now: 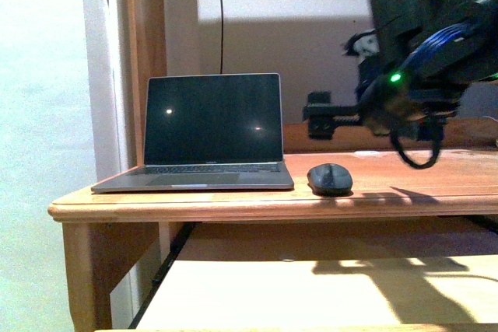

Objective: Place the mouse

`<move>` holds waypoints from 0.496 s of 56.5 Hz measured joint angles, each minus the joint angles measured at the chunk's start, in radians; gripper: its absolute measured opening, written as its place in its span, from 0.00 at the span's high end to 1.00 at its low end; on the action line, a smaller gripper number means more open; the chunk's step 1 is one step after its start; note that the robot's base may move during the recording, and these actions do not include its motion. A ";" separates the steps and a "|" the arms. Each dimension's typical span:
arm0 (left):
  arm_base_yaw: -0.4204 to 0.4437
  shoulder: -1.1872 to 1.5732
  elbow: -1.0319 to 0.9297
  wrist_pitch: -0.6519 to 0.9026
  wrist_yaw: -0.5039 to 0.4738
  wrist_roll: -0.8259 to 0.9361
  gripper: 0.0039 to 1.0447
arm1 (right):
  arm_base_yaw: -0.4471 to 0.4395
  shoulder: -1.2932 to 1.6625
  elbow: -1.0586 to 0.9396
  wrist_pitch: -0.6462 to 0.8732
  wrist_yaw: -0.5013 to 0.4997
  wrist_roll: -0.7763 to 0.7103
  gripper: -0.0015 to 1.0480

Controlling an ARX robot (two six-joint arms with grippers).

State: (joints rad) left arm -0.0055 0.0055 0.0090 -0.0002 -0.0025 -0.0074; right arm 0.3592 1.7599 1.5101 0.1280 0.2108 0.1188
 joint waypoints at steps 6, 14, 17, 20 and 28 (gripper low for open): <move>0.000 0.000 0.000 0.000 0.000 0.000 0.07 | -0.072 -0.148 -0.181 0.077 -0.179 -0.003 0.07; 0.000 0.000 0.000 0.000 0.000 0.000 0.07 | -0.175 -0.301 -0.416 0.147 -0.413 -0.016 0.07; 0.000 0.000 0.000 0.000 0.000 0.000 0.07 | -0.220 -0.356 -0.507 0.159 -0.496 -0.019 0.07; 0.000 0.000 0.000 0.000 0.000 0.000 0.07 | -0.262 -0.409 -0.594 0.175 -0.578 -0.022 0.07; 0.000 0.000 0.000 0.000 0.000 0.000 0.07 | -0.357 -0.554 -0.785 0.180 -0.780 -0.056 0.07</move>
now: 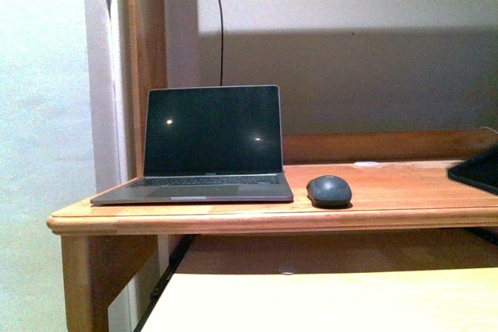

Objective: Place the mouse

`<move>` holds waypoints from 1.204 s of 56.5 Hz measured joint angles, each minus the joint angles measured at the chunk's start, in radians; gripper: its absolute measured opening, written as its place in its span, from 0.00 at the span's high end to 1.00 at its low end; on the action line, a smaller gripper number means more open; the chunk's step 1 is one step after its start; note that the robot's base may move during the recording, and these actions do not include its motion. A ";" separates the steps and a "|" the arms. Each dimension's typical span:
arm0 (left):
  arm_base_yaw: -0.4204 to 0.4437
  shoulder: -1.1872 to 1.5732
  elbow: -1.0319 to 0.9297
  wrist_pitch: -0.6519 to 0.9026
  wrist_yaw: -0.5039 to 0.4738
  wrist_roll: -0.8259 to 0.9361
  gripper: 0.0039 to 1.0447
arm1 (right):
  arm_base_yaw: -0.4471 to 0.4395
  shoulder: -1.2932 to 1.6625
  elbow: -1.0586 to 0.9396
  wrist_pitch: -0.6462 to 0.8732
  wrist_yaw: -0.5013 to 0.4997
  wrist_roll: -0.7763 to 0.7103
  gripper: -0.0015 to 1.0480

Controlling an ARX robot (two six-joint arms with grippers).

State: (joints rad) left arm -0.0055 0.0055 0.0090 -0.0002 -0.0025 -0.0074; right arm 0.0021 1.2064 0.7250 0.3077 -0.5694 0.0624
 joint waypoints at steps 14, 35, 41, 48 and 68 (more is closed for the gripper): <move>0.000 0.000 0.000 0.000 0.000 0.000 0.07 | -0.156 -0.161 -0.201 -0.101 -0.298 -0.130 0.07; 0.000 0.000 0.000 0.000 0.000 0.000 0.07 | -0.141 -0.114 -0.308 -0.125 -0.229 -0.370 0.07; 0.000 0.000 0.000 0.000 0.000 0.000 0.07 | -0.051 -0.058 -0.310 -0.048 -0.137 -0.370 0.07; 0.000 0.000 0.000 0.000 0.000 0.000 0.07 | 0.091 0.049 -0.297 0.058 0.002 -0.351 0.07; 0.000 0.000 0.000 0.000 0.000 0.000 0.07 | 0.297 0.297 -0.143 0.222 0.240 -0.267 0.07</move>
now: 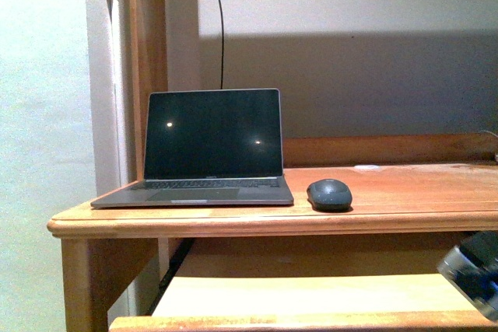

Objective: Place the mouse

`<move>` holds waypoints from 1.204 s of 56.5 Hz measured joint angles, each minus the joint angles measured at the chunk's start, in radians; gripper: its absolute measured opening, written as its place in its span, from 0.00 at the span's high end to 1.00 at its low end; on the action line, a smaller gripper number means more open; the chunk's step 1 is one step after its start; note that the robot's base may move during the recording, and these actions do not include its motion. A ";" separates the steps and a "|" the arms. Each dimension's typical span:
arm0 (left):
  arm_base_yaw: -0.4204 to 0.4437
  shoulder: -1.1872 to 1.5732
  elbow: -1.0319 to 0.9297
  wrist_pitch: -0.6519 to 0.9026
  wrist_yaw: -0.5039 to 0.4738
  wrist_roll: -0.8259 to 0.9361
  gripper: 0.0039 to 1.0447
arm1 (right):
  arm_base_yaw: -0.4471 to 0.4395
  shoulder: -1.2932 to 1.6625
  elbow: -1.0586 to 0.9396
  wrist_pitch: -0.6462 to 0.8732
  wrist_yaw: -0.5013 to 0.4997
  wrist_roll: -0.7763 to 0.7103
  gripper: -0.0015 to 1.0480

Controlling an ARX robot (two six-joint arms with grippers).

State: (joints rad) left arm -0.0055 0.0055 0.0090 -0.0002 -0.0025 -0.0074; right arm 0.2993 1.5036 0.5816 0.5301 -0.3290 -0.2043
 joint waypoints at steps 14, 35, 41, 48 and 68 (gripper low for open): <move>0.000 0.000 0.000 0.000 0.000 0.000 0.07 | 0.078 0.237 0.232 0.056 0.214 0.041 0.07; 0.000 0.000 0.000 0.000 0.000 0.000 0.07 | 0.128 0.414 0.460 0.034 0.348 0.104 0.07; 0.000 0.000 0.000 0.000 0.000 0.000 0.07 | 0.137 0.444 0.501 0.030 0.381 0.121 0.07; 0.000 0.000 0.000 0.000 0.000 0.000 0.07 | 0.151 0.460 0.522 0.026 0.419 0.154 0.07; 0.000 0.000 0.000 0.000 0.000 0.000 0.07 | 0.117 0.378 0.426 0.067 0.339 0.235 0.07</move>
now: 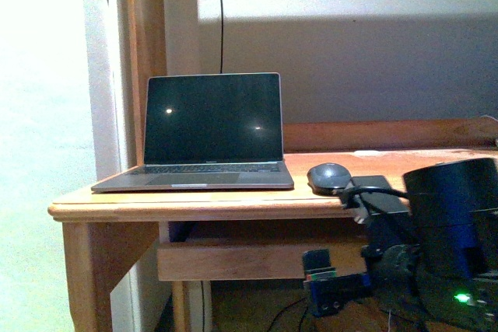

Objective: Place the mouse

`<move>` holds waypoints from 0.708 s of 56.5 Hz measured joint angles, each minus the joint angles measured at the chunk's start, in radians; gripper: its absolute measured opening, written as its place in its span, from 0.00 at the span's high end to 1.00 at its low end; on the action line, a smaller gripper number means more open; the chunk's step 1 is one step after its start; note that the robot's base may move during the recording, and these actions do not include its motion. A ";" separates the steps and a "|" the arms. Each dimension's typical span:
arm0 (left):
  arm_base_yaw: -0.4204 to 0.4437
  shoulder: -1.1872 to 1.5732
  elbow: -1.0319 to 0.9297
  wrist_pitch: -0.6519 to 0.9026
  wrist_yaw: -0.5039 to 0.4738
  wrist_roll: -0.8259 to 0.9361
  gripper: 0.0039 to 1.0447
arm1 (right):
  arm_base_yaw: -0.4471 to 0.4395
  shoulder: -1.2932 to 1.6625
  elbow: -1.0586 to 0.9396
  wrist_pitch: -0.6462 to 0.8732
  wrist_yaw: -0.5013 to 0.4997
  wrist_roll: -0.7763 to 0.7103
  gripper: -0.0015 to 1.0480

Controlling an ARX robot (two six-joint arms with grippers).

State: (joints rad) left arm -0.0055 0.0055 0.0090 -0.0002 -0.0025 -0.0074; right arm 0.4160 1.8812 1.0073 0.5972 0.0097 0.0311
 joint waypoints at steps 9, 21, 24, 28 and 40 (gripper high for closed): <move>0.000 0.000 0.000 0.000 0.000 0.000 0.07 | -0.041 -0.208 -0.177 -0.015 -0.092 0.101 0.07; 0.000 0.000 0.000 0.000 0.000 0.000 0.07 | -0.064 -0.540 -0.431 -0.086 -0.267 0.228 0.07; 0.000 0.000 0.000 0.000 0.000 0.000 0.07 | -0.074 -0.644 -0.498 -0.107 -0.316 0.262 0.07; 0.000 0.000 0.000 0.000 0.000 0.000 0.07 | -0.099 -0.792 -0.582 -0.144 -0.380 0.310 0.07; 0.000 0.000 0.000 0.000 0.000 0.000 0.07 | -0.155 -1.190 -0.748 -0.291 -0.463 0.404 0.07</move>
State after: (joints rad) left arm -0.0055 0.0055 0.0090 -0.0002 -0.0025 -0.0074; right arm 0.2611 0.6914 0.2588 0.3061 -0.4534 0.4355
